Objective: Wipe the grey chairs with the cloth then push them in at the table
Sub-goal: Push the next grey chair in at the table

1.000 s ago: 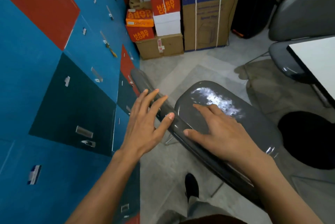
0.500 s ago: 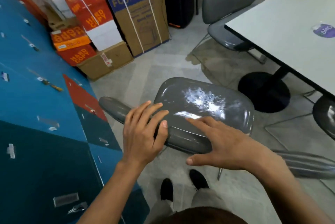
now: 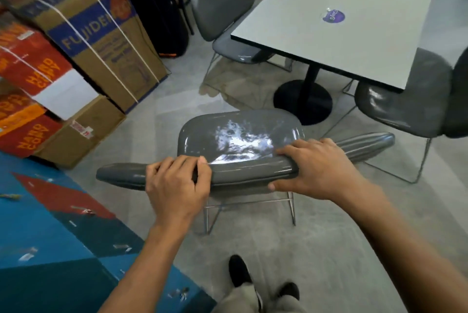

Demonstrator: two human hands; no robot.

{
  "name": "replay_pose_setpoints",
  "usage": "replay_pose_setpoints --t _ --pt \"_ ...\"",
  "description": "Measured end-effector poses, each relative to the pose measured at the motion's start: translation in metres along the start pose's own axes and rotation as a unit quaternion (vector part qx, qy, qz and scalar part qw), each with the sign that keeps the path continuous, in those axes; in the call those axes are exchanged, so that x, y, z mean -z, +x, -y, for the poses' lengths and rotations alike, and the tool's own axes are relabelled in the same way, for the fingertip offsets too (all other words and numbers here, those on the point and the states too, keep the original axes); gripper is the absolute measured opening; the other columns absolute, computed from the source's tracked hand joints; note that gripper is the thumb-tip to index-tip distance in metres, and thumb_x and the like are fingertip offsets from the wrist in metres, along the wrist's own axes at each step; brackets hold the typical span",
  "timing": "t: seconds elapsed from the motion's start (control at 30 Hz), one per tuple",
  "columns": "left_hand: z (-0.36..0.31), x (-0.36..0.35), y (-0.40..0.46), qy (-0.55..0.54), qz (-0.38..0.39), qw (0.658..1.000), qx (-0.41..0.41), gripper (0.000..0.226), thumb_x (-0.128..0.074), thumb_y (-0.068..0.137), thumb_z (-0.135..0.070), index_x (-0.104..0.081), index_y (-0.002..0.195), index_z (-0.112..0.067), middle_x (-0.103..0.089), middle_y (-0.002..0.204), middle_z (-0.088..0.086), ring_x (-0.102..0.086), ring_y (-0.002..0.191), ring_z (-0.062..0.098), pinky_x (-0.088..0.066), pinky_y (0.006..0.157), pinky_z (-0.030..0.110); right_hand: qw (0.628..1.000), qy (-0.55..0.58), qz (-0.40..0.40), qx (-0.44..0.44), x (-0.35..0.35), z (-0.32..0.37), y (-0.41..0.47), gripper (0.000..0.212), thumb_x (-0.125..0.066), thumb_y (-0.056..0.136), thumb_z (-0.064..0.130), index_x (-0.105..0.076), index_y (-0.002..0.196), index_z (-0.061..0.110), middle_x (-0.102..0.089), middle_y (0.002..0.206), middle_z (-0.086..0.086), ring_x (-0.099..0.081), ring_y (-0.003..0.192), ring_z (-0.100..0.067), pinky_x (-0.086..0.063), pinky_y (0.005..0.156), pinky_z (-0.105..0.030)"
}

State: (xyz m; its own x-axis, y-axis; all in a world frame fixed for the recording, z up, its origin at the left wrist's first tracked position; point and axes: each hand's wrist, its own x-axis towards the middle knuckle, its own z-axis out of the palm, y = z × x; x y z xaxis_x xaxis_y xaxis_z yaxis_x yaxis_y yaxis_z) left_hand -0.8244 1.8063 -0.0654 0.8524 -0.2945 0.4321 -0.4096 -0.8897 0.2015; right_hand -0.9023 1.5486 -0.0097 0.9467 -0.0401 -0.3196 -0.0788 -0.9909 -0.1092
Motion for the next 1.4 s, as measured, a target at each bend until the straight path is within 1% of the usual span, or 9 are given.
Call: replay_pose_setpoints --t 0.13,0.2,0.27,0.37,0.53,0.7,1.07,1.3,1.4 --pt "-0.008 0.002 0.004 -0.016 0.01 0.999 0.035 0.049 -0.04 0.103 -0.04 -0.071 0.072 -0.019 -0.067 0.07 -0.002 -0.057 0.071 0.019 -0.036 0.079 0.039 0.999 -0.022 -0.028 -0.002 -0.002 -0.002 0.004 0.082 -0.048 0.07 0.094 -0.059 0.126 0.035 -0.064 0.115 0.008 -0.062 0.11 -0.021 -0.043 0.095 -0.043" --pt "-0.013 0.003 0.007 -0.006 0.016 0.999 0.04 0.05 -0.038 0.102 -0.04 -0.065 0.066 -0.019 -0.059 0.065 -0.005 -0.05 0.067 0.017 -0.032 0.077 0.038 0.998 -0.034 -0.051 0.002 -0.005 -0.004 0.006 0.084 -0.046 0.066 0.097 -0.062 0.121 0.034 -0.065 0.109 0.007 -0.063 0.105 -0.022 -0.043 0.082 -0.04" --pt "-0.014 0.004 0.01 0.007 0.033 0.999 0.03 0.052 -0.036 0.101 -0.039 -0.061 0.061 -0.018 -0.05 0.061 -0.006 -0.046 0.063 0.017 -0.029 0.075 0.036 0.998 -0.038 -0.058 0.01 -0.008 -0.004 0.007 0.088 -0.045 0.063 0.099 -0.063 0.12 0.035 -0.065 0.108 0.007 -0.065 0.103 -0.023 -0.037 0.072 -0.036" --pt "-0.015 0.002 0.016 0.014 0.02 0.999 0.026 0.053 -0.037 0.099 -0.037 -0.061 0.058 -0.014 -0.046 0.058 -0.003 -0.044 0.057 0.021 -0.034 0.07 0.037 0.999 -0.027 -0.043 0.008 -0.007 -0.008 0.013 0.098 -0.044 0.054 0.104 -0.064 0.122 0.036 -0.066 0.109 0.007 -0.065 0.102 -0.023 -0.036 0.07 -0.035" --pt "-0.016 -0.008 0.021 0.02 -0.018 0.999 0.039 0.052 -0.043 0.098 -0.032 -0.066 0.059 -0.007 -0.057 0.056 0.011 -0.052 0.055 0.031 -0.041 0.066 0.041 0.997 -0.044 -0.056 -0.019 -0.003 -0.012 0.019 0.101 -0.034 0.043 0.111 -0.07 0.089 0.028 -0.065 0.072 0.005 -0.061 0.068 -0.021 -0.036 0.058 -0.031" --pt "-0.013 -0.012 0.028 0.012 -0.036 0.999 0.004 0.051 -0.043 0.097 -0.032 -0.062 0.056 -0.008 -0.055 0.054 0.011 -0.05 0.052 0.031 -0.039 0.062 0.039 0.995 -0.049 -0.081 -0.021 -0.003 -0.017 0.024 0.099 -0.034 0.042 0.111 -0.068 0.078 0.025 -0.057 0.063 0.005 -0.055 0.06 -0.02 -0.033 0.055 -0.03" --pt "0.024 -0.024 0.061 -0.018 -0.069 0.995 -0.067 0.047 -0.043 0.093 -0.029 -0.057 0.052 -0.01 -0.051 0.05 0.008 -0.042 0.047 0.025 -0.038 0.057 0.036 0.994 -0.019 -0.08 -0.065 -0.003 0.013 0.038 0.093 -0.038 0.049 0.108 -0.064 0.077 0.023 -0.052 0.063 0.005 -0.049 0.061 -0.019 -0.036 0.063 -0.033" --pt "0.049 -0.039 0.091 -0.037 -0.076 0.989 -0.124 0.044 -0.043 0.093 -0.03 -0.057 0.054 -0.013 -0.051 0.052 0.005 -0.042 0.049 0.024 -0.03 0.058 0.033 0.992 -0.011 -0.071 -0.104 0.001 0.03 0.048 0.09 -0.041 0.057 0.104 -0.064 0.081 0.021 -0.05 0.063 0.004 -0.051 0.064 -0.02 -0.036 0.064 -0.033" --pt "0.062 -0.049 0.113 -0.043 -0.06 0.987 -0.146 0.045 -0.042 0.093 -0.032 -0.059 0.056 -0.012 -0.056 0.054 0.008 -0.049 0.052 0.031 -0.035 0.058 0.038 0.989 0.007 -0.074 -0.126 0.002 0.041 0.052 0.082 -0.045 0.062 0.1 -0.061 0.079 0.021 -0.045 0.063 0.003 -0.044 0.062 -0.019 -0.034 0.065 -0.033"
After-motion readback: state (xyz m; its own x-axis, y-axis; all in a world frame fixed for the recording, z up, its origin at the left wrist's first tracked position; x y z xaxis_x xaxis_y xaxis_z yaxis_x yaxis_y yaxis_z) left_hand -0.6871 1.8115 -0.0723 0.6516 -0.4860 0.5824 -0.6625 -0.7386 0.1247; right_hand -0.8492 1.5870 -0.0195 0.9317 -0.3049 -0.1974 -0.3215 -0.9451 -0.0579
